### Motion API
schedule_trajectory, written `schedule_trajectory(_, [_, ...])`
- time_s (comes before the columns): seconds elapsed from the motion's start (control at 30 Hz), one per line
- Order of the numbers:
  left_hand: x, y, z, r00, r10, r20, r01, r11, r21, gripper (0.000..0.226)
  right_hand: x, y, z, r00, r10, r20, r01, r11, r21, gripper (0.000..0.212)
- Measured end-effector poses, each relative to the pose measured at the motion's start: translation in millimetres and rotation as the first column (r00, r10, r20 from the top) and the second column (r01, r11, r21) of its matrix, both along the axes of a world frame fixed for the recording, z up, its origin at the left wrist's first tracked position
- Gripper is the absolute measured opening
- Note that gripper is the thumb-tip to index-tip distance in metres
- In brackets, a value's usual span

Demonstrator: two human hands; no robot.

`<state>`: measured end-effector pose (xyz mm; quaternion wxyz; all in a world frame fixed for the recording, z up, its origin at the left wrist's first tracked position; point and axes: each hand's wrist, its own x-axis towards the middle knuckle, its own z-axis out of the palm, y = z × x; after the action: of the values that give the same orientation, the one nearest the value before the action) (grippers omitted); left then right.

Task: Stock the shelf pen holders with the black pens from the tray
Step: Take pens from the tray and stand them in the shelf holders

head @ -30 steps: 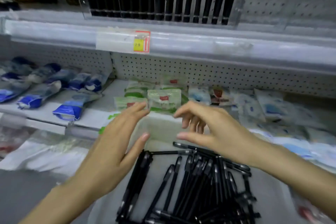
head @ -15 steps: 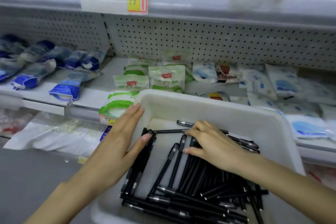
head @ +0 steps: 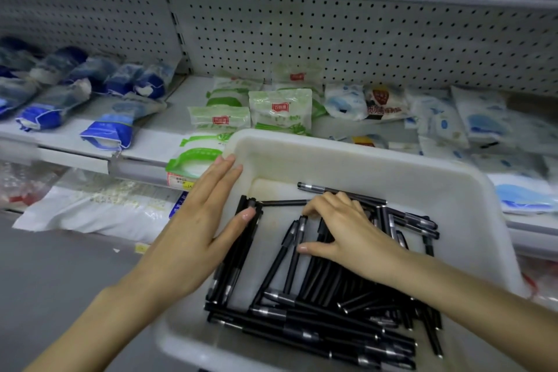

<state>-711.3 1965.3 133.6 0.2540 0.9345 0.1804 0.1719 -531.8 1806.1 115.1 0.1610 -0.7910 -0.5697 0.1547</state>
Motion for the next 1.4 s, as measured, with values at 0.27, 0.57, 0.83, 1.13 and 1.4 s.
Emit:
schedule_trajectory(0.27, [0.4, -0.7, -1.5, 1.0, 0.007, 0.014, -0.007, 1.0, 0.004, 0.075, -29.4, -0.3, 2.8, 0.828, -0.181, -0.531, 0.349, 0.907, 0.235, 0.038])
schedule_trajectory(0.57, [7.4, -5.0, 34.5, 0.996, -0.058, 0.07, 0.049, 0.992, 0.115, 0.069, -29.1, -5.4, 53.0, 0.767, -0.073, -0.637, 0.327, 0.899, 0.291, 0.04])
schedule_trajectory(0.83, [55.6, -22.7, 140.3, 0.869, -0.147, 0.472, 0.003, 0.956, 0.292, 0.046, 15.4, -41.0, 190.3, 0.841, 0.091, -0.534, 0.313, 0.723, 0.616, 0.026])
schedule_trajectory(1.13, [153.2, -41.6, 211.4, 0.826, -0.378, 0.418, 0.002, 0.744, 0.668, 0.048, 80.3, -68.6, 316.8, 0.953, 0.056, -0.297, 0.258, 0.359, 0.897, 0.038])
schedule_trajectory(1.4, [206.7, -26.9, 202.2, 0.79, -0.391, 0.472, -0.1, 0.678, 0.728, 0.046, 135.9, -37.5, 365.2, 0.958, -0.042, -0.285, 0.287, 0.217, 0.933, 0.028])
